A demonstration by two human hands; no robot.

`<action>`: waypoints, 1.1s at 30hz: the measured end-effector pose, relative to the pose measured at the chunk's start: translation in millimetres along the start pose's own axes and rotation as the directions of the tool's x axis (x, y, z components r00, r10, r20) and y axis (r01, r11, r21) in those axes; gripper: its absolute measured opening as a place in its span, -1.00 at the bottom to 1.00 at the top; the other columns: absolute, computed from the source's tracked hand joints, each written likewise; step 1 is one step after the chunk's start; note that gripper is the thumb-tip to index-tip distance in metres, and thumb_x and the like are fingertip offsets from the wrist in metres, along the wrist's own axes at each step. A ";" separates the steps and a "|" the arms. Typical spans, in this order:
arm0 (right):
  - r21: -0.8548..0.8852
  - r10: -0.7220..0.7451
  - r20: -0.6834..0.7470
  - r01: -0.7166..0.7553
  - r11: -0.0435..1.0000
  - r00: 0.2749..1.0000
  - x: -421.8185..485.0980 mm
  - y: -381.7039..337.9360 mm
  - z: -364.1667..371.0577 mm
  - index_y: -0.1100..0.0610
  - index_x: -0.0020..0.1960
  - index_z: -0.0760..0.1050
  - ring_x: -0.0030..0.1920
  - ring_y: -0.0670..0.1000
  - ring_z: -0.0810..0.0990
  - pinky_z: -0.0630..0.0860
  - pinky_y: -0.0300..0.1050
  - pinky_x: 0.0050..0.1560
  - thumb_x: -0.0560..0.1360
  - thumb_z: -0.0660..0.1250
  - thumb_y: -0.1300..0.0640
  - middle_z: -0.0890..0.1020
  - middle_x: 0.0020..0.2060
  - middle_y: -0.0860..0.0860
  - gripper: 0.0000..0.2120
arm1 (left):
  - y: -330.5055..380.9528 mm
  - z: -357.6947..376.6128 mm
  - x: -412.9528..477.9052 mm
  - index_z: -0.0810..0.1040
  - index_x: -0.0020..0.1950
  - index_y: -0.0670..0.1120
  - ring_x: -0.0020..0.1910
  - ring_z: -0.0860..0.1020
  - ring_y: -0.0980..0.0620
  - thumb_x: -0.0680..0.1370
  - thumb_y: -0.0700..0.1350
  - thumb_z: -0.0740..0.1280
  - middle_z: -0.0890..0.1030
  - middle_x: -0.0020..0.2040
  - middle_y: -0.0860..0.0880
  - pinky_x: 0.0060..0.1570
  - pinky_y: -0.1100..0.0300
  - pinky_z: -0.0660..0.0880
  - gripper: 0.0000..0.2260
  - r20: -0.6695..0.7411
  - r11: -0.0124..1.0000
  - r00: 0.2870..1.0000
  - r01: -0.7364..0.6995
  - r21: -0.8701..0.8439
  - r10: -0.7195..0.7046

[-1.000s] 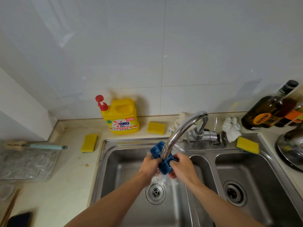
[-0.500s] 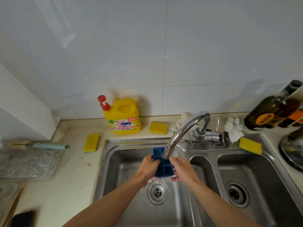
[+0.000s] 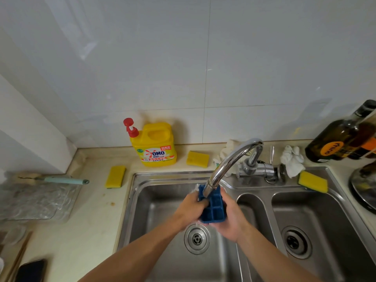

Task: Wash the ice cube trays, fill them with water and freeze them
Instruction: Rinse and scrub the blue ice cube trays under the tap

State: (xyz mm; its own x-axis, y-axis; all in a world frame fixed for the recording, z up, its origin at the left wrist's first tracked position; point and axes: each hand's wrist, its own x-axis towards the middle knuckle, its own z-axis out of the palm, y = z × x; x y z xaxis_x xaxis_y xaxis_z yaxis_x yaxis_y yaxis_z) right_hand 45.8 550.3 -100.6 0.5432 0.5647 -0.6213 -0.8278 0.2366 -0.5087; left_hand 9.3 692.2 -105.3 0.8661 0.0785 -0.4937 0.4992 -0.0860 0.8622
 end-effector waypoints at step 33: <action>0.165 0.018 -0.049 -0.010 0.986 0.999 20.7 2.6 5.6 0.22 0.11 0.68 -0.17 0.13 0.67 0.64 0.04 -0.17 0.55 0.37 -0.20 0.68 -0.05 0.20 -0.52 | -35.5 -46.5 -6.4 0.58 0.10 -0.20 -0.27 0.66 -0.02 0.68 -0.08 0.23 0.69 -0.18 -0.13 -0.20 0.14 0.62 -0.78 -0.223 0.950 0.925 0.308 -0.041 -0.309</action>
State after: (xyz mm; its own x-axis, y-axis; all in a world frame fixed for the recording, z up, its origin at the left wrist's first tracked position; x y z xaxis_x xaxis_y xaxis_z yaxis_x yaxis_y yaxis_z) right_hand 54.1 567.1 -111.5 0.5342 0.5297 -0.6589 -0.8450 0.3580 -0.3972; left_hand -15.2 741.0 -127.5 0.6407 0.3203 -0.6978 0.7403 -0.0167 0.6721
